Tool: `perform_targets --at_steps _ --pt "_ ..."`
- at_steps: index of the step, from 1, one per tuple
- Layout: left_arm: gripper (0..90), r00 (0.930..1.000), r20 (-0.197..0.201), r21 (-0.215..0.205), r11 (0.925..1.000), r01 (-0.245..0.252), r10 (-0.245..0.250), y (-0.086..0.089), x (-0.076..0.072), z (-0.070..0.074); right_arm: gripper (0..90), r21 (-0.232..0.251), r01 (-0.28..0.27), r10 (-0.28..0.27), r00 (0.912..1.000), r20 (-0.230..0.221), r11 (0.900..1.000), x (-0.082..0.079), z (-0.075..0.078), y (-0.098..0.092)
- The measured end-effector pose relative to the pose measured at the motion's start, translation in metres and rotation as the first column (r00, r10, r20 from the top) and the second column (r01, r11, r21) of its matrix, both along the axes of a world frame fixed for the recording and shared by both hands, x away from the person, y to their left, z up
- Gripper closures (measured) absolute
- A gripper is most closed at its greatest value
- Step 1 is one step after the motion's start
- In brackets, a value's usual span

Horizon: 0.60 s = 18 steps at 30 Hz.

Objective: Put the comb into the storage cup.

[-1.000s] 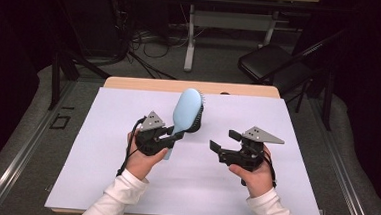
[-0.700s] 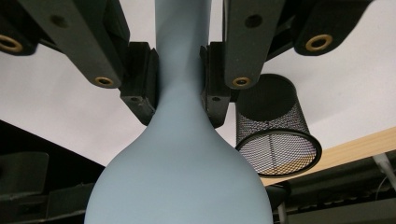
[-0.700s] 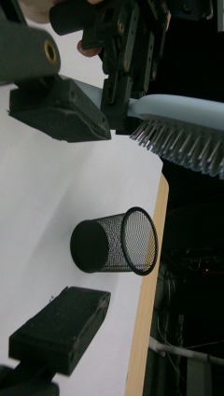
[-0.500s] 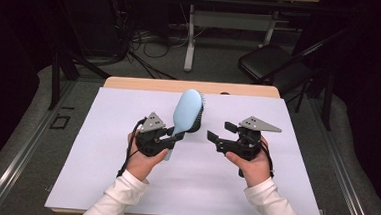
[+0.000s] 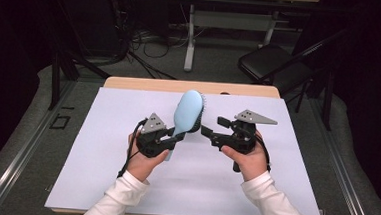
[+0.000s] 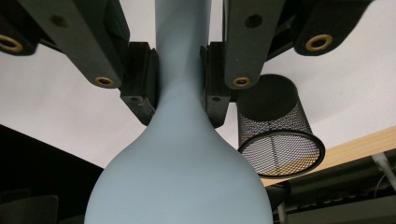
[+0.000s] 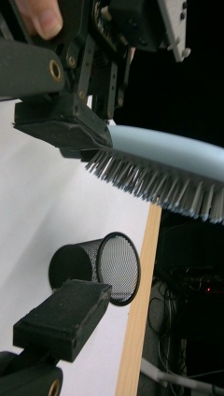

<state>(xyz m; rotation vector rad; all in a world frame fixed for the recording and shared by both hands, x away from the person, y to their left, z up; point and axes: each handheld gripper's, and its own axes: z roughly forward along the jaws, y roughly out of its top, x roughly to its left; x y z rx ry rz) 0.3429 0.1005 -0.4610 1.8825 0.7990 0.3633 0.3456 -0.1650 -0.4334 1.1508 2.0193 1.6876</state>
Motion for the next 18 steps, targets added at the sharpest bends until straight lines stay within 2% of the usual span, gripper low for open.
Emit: perform_targets --at_steps 6,18 --pt "70.2 1.0 0.002 0.004 1.0 0.003 -0.003 -0.001 -0.001 -0.001 24.0 0.027 -0.023 0.023 0.9997 0.005 0.999 0.001 0.008 0.003" --pt "70.2 0.9999 0.014 0.004 1.0 -0.002 0.001 -0.002 -0.002 -0.001 20.9 0.031 -0.033 0.032 0.9983 0.048 0.999 0.006 0.017 0.005"
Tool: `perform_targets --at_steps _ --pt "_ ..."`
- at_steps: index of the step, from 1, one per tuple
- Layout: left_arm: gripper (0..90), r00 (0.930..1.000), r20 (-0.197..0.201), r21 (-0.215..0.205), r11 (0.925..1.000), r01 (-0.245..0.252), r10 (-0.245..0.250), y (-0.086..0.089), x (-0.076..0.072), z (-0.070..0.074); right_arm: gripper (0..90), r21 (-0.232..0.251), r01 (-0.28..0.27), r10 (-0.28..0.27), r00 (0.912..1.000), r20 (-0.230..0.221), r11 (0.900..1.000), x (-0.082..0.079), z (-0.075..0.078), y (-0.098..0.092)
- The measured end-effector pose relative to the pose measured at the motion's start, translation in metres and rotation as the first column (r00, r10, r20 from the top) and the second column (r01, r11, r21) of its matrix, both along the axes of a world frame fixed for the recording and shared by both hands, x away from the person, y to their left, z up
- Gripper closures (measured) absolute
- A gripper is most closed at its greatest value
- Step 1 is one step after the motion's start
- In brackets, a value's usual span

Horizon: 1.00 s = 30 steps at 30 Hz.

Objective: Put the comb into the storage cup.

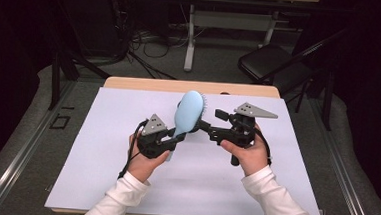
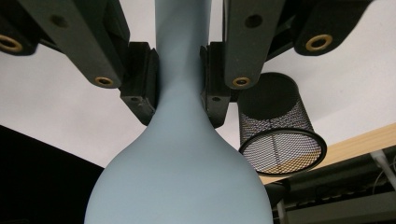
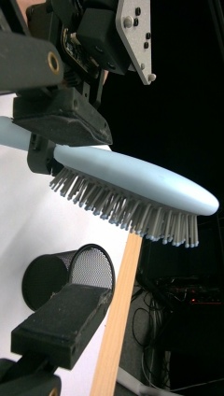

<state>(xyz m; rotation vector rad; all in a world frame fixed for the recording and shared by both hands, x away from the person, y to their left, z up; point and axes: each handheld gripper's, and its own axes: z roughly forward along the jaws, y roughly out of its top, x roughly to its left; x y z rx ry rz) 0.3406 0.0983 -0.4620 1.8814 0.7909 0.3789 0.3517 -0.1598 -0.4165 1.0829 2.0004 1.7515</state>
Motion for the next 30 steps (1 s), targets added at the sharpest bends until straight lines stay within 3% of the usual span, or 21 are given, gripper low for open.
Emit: perform_targets --at_steps 3,7,15,20,27,30 --pt "70.2 1.0 0.005 -0.001 1.0 0.001 -0.001 0.0 0.0 -0.001 19.9 0.009 -0.003 0.003 0.9998 -0.019 1.0 0.001 0.001 0.001" --pt "70.2 1.0 0.006 -0.004 1.0 0.003 -0.003 -0.001 -0.001 -0.001 17.1 -0.016 0.022 -0.023 0.9989 -0.041 1.0 0.004 0.001 0.0" --pt "70.2 0.9998 0.019 0.005 1.0 -0.005 0.005 -0.002 -0.001 -0.003 14.7 -0.005 0.039 -0.039 0.9985 -0.037 0.999 0.007 0.0 0.002" --pt "70.2 0.9997 0.024 0.01 0.9999 -0.002 0.002 -0.005 -0.002 -0.004 13.6 0.035 0.041 -0.04 0.9989 -0.025 0.999 0.006 0.002 0.005" --pt "70.2 0.9994 0.034 0.01 0.9999 0.002 -0.002 -0.007 -0.004 -0.004 1.2 0.036 0.042 -0.041 0.9989 -0.024 0.998 0.008 0.001 0.01" --pt "70.2 0.9994 0.034 0.011 0.9999 0.003 -0.003 -0.008 -0.005 -0.005 0.0 0.031 0.035 -0.034 0.999 -0.03 0.999 0.009 0.001 0.013"
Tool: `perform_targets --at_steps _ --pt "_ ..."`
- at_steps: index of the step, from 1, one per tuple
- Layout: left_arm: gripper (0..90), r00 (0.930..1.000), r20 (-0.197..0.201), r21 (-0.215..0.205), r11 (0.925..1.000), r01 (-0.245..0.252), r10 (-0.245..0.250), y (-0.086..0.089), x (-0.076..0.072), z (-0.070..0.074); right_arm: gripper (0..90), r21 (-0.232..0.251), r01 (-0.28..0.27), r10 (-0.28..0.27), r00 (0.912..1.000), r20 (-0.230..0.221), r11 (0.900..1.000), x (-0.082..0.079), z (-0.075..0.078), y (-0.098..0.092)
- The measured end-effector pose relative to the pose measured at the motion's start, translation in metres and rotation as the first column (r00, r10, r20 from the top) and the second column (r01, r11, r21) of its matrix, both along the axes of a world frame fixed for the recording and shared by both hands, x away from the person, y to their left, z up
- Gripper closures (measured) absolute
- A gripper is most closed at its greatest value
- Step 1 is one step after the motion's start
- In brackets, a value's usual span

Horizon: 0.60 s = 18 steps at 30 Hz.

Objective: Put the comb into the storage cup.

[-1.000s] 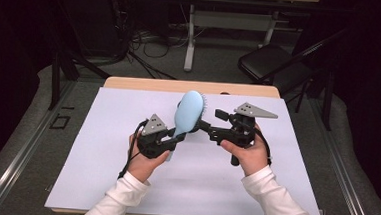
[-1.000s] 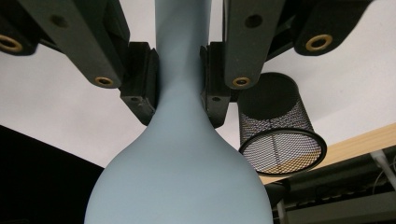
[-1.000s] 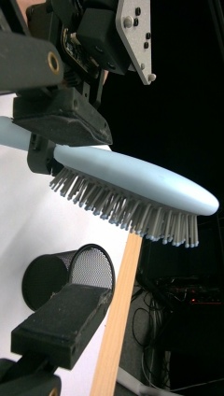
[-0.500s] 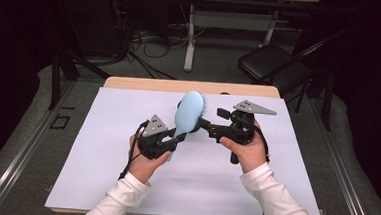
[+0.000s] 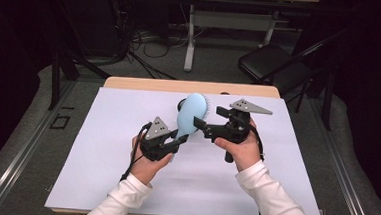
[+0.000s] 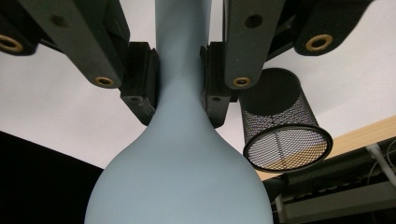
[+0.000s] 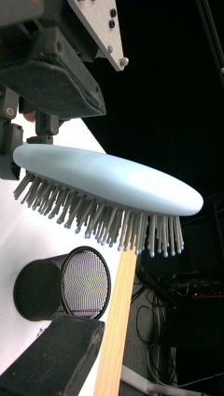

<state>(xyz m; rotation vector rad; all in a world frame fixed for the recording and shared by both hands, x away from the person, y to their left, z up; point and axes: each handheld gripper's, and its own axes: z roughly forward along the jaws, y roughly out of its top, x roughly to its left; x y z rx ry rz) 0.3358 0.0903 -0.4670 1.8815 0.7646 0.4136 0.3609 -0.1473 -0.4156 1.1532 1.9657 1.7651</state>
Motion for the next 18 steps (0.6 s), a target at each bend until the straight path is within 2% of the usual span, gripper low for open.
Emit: perform_targets --at_steps 7,18 --pt "70.2 0.9999 0.011 -0.005 1.0 0.001 -0.001 -0.0018 -0.0019 -0.0005 0.0 -0.013 0.004 -0.004 0.9999 -0.013 1.0 0.0027 -0.0005 0.0039" --pt "70.2 0.9994 0.032 0.021 0.9997 0.007 -0.008 -0.0082 -0.0058 -0.0027 0.0 -0.005 0.003 -0.003 0.9998 -0.021 1.0 0.0057 -0.0014 0.0071"
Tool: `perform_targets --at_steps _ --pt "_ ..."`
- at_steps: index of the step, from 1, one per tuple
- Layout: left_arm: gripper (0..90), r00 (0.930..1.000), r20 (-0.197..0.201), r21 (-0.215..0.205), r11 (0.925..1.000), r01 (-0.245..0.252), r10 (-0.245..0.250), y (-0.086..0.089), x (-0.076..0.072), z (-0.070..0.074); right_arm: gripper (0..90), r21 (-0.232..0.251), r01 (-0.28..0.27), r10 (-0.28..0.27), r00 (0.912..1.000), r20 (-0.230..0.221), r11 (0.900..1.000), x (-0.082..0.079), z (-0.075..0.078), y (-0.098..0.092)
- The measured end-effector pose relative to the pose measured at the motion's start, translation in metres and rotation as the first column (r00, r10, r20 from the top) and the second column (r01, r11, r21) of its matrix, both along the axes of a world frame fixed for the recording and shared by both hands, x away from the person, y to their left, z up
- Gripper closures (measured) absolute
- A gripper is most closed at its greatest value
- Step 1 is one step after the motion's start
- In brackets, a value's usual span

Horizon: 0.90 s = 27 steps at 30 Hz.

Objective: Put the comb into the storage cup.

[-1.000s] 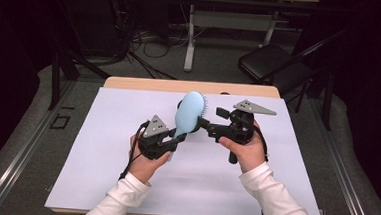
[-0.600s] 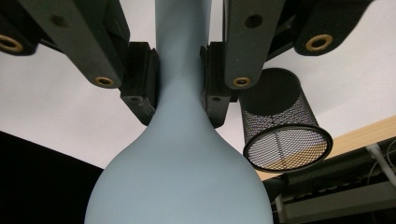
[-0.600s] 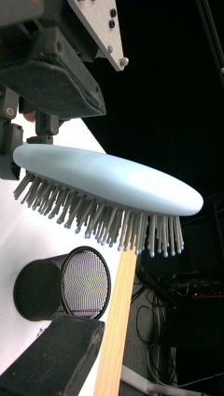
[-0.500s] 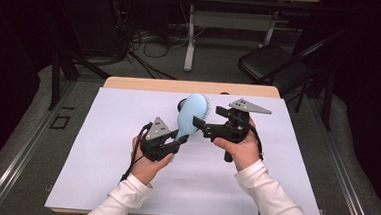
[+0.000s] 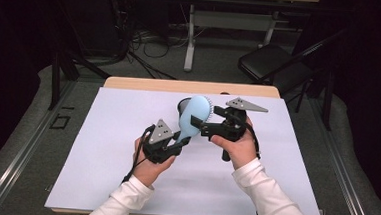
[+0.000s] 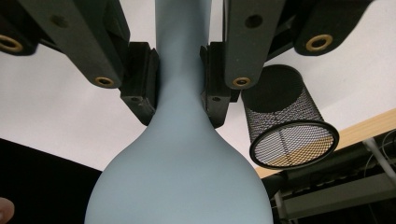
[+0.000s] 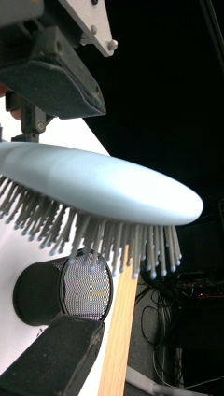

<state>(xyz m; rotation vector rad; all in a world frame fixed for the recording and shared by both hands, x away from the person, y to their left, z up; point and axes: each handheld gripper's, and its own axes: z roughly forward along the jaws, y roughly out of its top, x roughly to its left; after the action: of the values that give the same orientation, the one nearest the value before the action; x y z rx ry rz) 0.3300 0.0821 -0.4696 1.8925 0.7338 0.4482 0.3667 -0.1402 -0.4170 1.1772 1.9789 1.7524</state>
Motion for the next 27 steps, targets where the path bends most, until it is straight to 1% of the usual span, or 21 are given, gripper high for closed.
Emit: perform_targets --at_steps 7,11,14,16,20,23,27 --pt "70.2 0.9999 0.008 0.016 0.9998 0.008 -0.009 -0.0034 -0.0018 -0.0013 1.5 0.001 -0.01 0.01 0.9999 -0.004 1.0 0.0 -0.0002 0.0019" --pt "70.2 0.9998 0.015 0.023 0.9997 0.01 -0.01 -0.0049 -0.0028 -0.0019 7.2 0.014 -0.016 0.016 0.9999 -0.006 1.0 0.0003 -0.0001 0.0014" --pt "70.2 0.9997 0.021 0.028 0.9995 0.01 -0.011 -0.0058 -0.0034 -0.0023 14.6 0.03 -0.022 0.022 0.9997 -0.011 0.999 0.0007 0.0003 0.0" --pt "70.2 0.9997 0.024 0.034 0.9994 0.009 -0.01 -0.0062 -0.0037 -0.0025 15.0 0.036 -0.019 0.02 0.9997 -0.016 0.999 0.0009 0.0006 -0.0008" --pt "70.1 0.9996 0.024 0.033 0.9994 0.011 -0.012 -0.0061 -0.0039 -0.0024 20.1 0.045 -0.02 0.022 0.9992 -0.033 0.999 0.0016 0.0002 -0.0022" --pt "70.2 0.9996 0.024 0.034 0.9994 0.012 -0.012 -0.0062 -0.0038 -0.0026 23.5 0.063 -0.031 0.034 0.998 -0.053 0.998 0.0019 0.0003 -0.0025" --pt "70.2 0.9996 0.023 0.035 0.9993 0.014 -0.015 -0.0063 -0.0036 -0.0029 26.9 0.068 -0.036 0.04 0.997 -0.066 0.997 0.0025 -0.0001 -0.0025"
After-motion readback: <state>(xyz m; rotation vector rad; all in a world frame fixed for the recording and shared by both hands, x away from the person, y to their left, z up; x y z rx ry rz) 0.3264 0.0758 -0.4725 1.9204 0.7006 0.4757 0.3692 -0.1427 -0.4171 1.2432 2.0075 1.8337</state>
